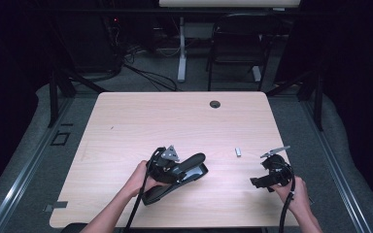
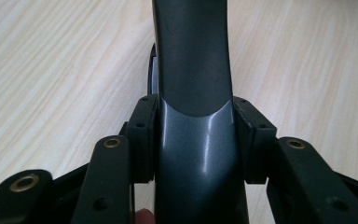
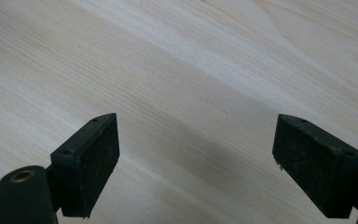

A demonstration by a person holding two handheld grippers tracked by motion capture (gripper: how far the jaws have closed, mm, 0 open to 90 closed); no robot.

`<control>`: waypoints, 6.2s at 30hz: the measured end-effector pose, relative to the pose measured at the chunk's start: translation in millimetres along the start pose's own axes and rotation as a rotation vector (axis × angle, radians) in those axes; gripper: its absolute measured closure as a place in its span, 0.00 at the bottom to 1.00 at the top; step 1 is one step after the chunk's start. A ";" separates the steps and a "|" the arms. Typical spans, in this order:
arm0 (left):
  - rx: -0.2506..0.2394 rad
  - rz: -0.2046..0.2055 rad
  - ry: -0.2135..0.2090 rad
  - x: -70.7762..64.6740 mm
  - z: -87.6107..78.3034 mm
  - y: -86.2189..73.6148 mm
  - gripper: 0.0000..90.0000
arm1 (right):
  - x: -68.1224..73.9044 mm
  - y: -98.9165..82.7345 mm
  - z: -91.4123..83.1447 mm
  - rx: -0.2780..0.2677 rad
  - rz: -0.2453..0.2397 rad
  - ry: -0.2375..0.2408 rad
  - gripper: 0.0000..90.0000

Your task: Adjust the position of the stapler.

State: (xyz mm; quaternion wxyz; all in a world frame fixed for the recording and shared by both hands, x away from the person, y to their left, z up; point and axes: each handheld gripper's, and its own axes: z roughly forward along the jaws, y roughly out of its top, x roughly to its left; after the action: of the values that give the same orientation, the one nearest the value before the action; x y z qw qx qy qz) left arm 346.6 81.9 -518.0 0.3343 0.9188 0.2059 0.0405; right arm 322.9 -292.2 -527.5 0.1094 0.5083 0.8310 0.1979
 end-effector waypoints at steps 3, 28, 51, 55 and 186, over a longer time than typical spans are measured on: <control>0.002 0.027 -0.022 -1.3 1.1 1.2 0.63 | 0.0 0.1 -0.1 0.002 -0.003 -0.003 0.16; 0.021 0.017 -0.058 -8.7 -11.7 3.4 0.21 | 10.4 0.9 -5.8 -0.056 -0.048 0.088 0.14; 0.086 -0.123 -0.028 -16.0 -35.5 -41.8 0.06 | 77.0 62.1 -2.0 -0.180 -0.293 0.360 0.06; 0.099 -0.104 -0.044 -18.6 -34.4 -43.5 0.19 | 87.2 73.7 5.5 -0.182 -0.317 0.387 0.13; -0.107 -0.122 0.132 15.2 -55.9 -28.5 0.00 | 88.2 58.4 -18.8 -0.193 -0.258 0.309 0.03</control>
State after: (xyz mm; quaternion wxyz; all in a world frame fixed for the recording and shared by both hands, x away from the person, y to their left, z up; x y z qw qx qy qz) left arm 338.5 141.1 -493.7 0.3704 0.8807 0.2807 0.0913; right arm 322.0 -194.3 -483.1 0.0531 0.3484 0.8733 0.3363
